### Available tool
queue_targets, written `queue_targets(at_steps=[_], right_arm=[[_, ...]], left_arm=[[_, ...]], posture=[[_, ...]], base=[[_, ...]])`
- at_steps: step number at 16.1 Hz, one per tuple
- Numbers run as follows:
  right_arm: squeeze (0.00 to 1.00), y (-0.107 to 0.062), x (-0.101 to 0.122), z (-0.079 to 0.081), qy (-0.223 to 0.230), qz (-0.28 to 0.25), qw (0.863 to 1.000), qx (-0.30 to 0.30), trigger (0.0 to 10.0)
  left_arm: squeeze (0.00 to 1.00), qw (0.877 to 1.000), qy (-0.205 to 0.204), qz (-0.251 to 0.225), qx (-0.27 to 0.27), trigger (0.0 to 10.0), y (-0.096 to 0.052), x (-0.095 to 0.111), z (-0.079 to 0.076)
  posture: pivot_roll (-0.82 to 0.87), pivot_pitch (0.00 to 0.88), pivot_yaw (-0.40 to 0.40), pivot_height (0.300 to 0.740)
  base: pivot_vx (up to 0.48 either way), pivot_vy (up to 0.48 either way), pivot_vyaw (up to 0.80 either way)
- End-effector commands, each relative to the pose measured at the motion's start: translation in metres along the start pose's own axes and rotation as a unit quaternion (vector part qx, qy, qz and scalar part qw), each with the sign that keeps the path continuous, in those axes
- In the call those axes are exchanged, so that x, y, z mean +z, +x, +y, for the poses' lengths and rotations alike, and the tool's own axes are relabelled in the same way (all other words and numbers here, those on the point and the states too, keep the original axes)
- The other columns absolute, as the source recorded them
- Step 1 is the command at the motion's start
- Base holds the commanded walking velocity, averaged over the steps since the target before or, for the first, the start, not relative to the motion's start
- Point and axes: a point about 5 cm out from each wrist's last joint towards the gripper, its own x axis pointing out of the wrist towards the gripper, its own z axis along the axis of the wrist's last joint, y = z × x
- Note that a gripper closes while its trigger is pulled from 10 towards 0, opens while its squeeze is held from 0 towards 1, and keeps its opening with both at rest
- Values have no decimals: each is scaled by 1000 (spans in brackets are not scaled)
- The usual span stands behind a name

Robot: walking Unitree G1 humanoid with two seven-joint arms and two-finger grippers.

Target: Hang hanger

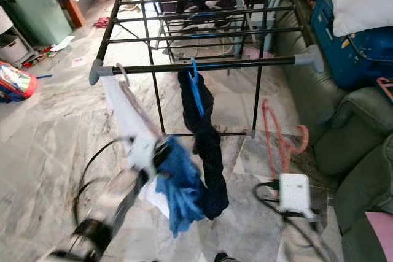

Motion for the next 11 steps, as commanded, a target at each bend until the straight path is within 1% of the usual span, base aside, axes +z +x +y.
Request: queue_targets(at_steps=[1,3,4,5,6,7,8,9,10,11], right_arm=[[0,-4,4,11,6,-13,1000,12,10000],[0,-9,7,20,16,-23,999,23,10000],[0,-10,8,27,24,-29,999,33,10000],[0,-10,8,30,25,-26,999,38,10000],[0,-10,8,31,24,-25,999,40,10000],[0,-9,10,33,18,-26,998,47,10000],[0,-8,12,34,18,-25,998,49,10000],[0,-6,9,33,18,-19,998,50,10000],[0,-5,8,32,22,-12,998,53,10000],[0,-4,8,32,21,-12,998,55,10000]], left_arm=[[0,1000,15,-9,22,10000,-6,-1,11],[0,998,38,-6,46,10000,-15,-7,23],[0,996,57,0,62,10000,-23,-14,35],[0,995,61,4,82,10000,-29,-17,45],[0,994,59,2,91,10000,-30,-16,49],[0,992,62,-14,109,10000,-35,-12,57],[0,991,63,-18,114,10000,-38,-11,62],[0,989,75,-21,126,10000,-43,-12,67],[0,987,78,-18,141,10000,-47,-13,71],[0,986,77,-17,144,10000,-48,-13,72]], posture=[[-114,74,70,740],[-83,65,55,740],[-73,59,47,740],[-55,48,39,740],[-48,43,37,740],[-39,34,32,740],[-21,32,29,740],[-4,31,35,740],[-2,31,43,740],[-3,31,44,740]], base=[[0,0,0],[0,0,0],[0,0,0],[0,0,0],[0,0,0],[0,0,0],[0,0,0],[0,0,0],[0,0,0],[0,0,0]])
